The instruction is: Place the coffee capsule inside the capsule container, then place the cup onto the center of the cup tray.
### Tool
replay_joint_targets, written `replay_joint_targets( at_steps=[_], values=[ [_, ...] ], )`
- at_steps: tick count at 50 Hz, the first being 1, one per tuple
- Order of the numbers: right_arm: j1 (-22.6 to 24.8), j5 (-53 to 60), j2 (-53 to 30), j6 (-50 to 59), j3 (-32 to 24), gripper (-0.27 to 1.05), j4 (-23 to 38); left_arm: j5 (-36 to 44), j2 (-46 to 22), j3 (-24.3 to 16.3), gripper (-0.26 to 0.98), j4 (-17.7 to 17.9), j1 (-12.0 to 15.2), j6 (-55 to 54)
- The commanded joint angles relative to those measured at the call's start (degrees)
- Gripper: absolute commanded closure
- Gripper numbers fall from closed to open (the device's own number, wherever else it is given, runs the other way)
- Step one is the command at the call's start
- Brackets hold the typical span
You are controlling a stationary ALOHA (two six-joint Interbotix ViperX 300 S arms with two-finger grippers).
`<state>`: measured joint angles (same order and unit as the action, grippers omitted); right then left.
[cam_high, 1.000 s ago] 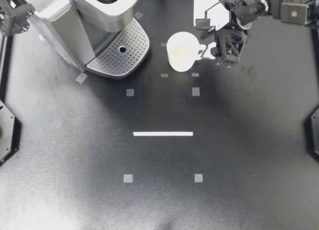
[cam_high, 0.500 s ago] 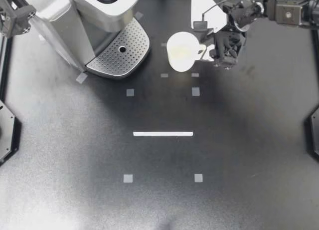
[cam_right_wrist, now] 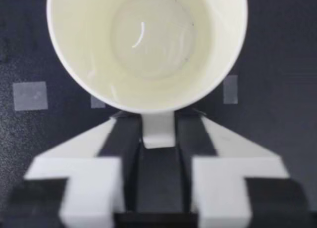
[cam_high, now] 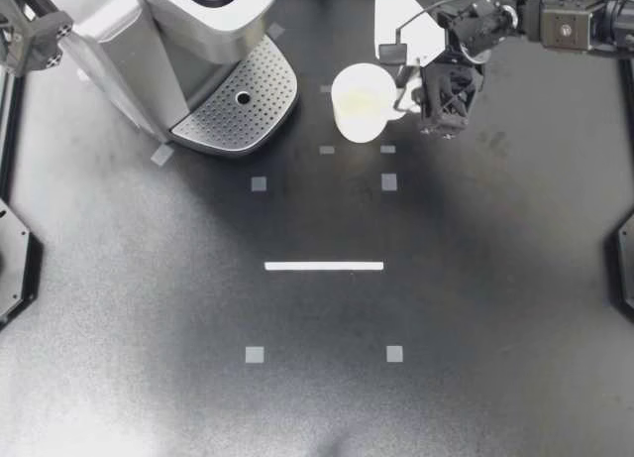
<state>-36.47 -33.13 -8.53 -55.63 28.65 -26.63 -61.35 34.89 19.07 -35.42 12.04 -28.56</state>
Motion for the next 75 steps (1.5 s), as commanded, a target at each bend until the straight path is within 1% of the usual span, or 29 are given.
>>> replay_joint_targets(
  at_steps=[1,5,10,17,27,37,61,75],
  values=[
    [0.26,-0.18,1.14,0.18,-1.49,0.57,-0.18,0.44,0.44,-0.70,0.61,-0.44,-0.09,-0.09],
    [0.26,-0.44,1.49,0.18,-1.49,0.63,-0.18,0.44,0.44,-0.70,0.61,-0.44,-0.09,-0.09],
    [0.26,-0.88,2.20,0.35,-1.41,0.67,-0.88,0.44,0.44,-0.70,0.61,-0.44,-0.09,-0.18],
    [0.88,-1.49,4.66,0.26,-1.32,0.67,-3.52,0.62,0.44,-0.70,0.61,-0.44,-0.09,-0.18],
    [4.57,1.05,6.68,0.70,-2.81,0.67,-6.06,1.67,0.53,-0.70,0.61,-0.44,-0.09,-0.09],
    [5.54,3.87,3.43,1.23,-6.06,0.67,-8.35,2.46,0.62,0.00,0.61,-0.44,-0.09,-0.18],
    [5.71,3.78,-4.13,1.49,-14.77,0.67,-8.44,2.99,2.64,1.85,0.61,-0.44,-0.09,-1.05],
    [6.50,3.78,-6.94,1.32,-17.75,0.67,-8.35,3.08,2.64,2.20,0.61,-0.44,-0.09,-1.05]
  ],
)
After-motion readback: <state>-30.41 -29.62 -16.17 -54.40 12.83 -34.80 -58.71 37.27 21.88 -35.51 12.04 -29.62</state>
